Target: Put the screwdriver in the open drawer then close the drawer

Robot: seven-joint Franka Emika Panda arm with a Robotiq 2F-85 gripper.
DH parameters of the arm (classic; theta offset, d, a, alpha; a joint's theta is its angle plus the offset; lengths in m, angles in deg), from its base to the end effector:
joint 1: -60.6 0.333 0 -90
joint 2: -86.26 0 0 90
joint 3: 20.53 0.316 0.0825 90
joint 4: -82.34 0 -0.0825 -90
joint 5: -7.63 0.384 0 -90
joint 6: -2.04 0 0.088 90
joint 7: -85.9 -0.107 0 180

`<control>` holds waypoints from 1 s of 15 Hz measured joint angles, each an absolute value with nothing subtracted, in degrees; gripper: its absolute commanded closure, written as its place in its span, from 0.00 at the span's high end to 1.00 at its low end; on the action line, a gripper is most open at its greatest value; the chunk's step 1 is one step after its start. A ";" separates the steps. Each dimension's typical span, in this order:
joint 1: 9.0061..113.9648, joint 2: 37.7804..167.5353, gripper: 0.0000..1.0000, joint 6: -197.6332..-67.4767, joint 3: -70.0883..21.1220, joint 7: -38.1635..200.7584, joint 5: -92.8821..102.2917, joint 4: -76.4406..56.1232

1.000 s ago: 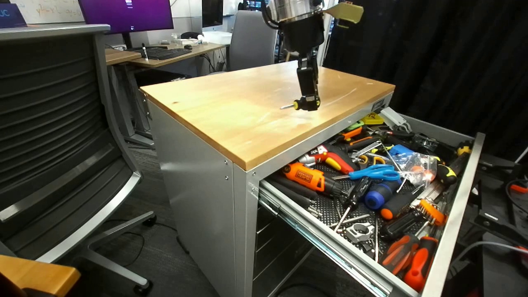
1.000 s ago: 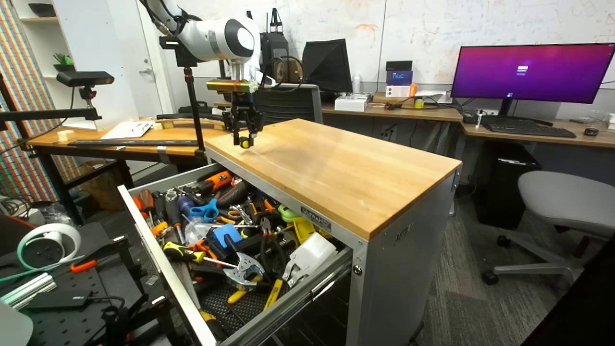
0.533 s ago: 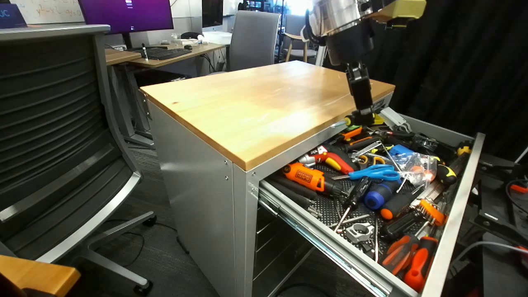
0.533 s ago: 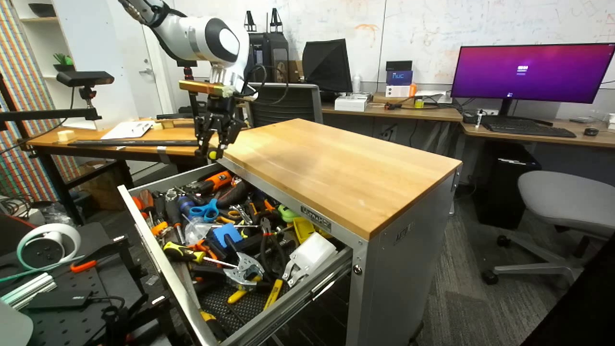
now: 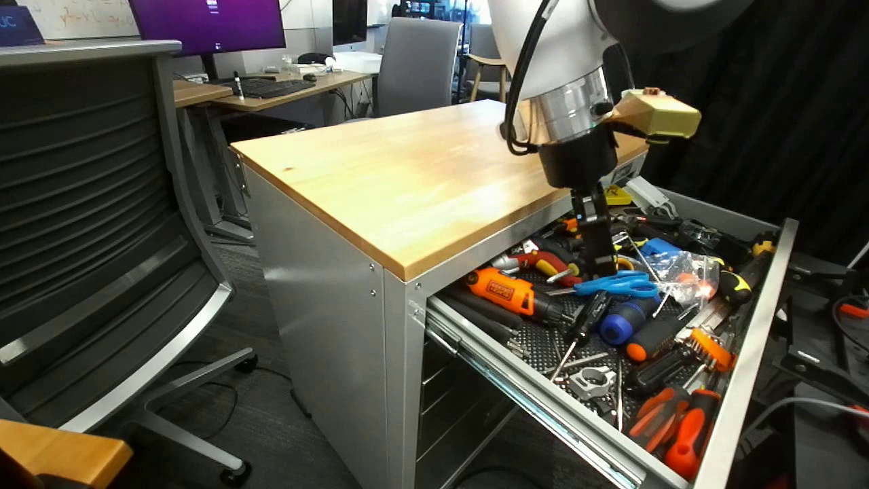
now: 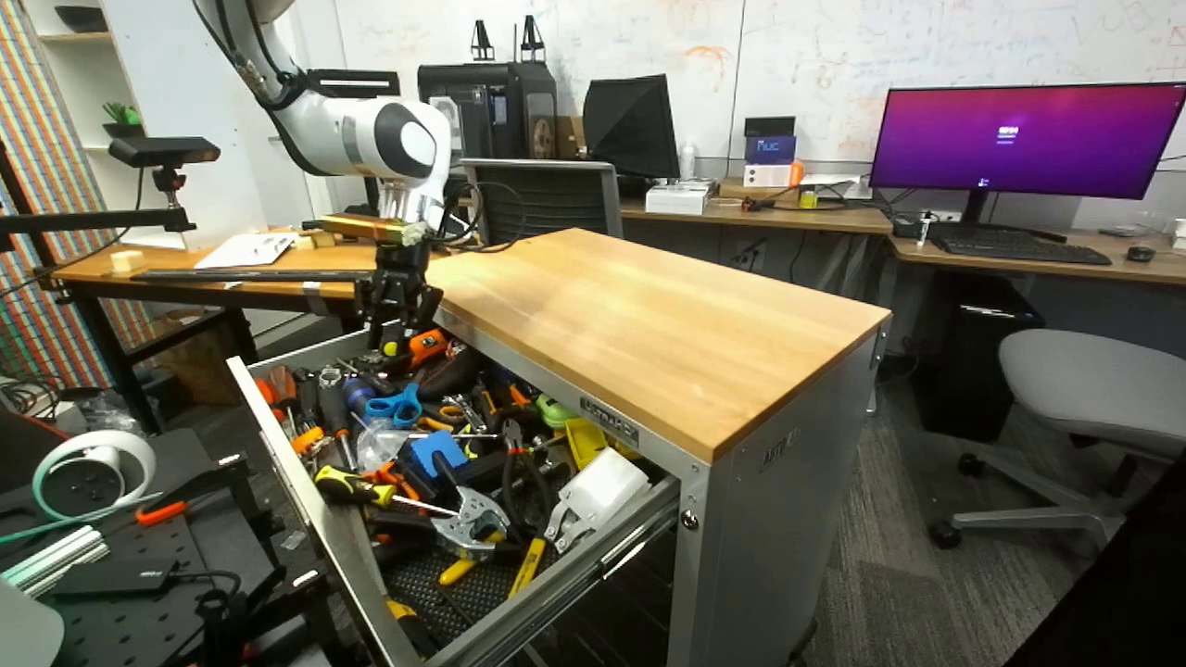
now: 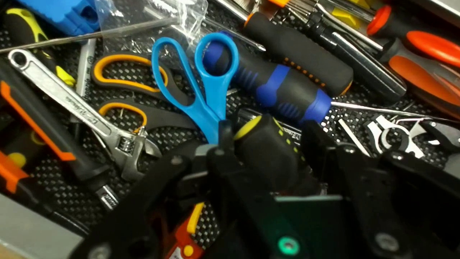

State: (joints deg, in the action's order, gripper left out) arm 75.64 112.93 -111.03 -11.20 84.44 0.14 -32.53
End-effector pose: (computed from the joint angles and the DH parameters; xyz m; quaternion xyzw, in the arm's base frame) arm 0.5009 0.2185 0.1960 0.9423 0.2317 -0.2319 0.0683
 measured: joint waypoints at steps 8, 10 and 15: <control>75.47 112.33 1.00 -109.30 -11.45 82.36 -0.28 -34.04; 74.46 109.47 1.00 -104.12 -11.24 83.33 2.82 -36.87; 72.85 104.70 1.00 -99.79 -11.23 83.71 7.21 -47.03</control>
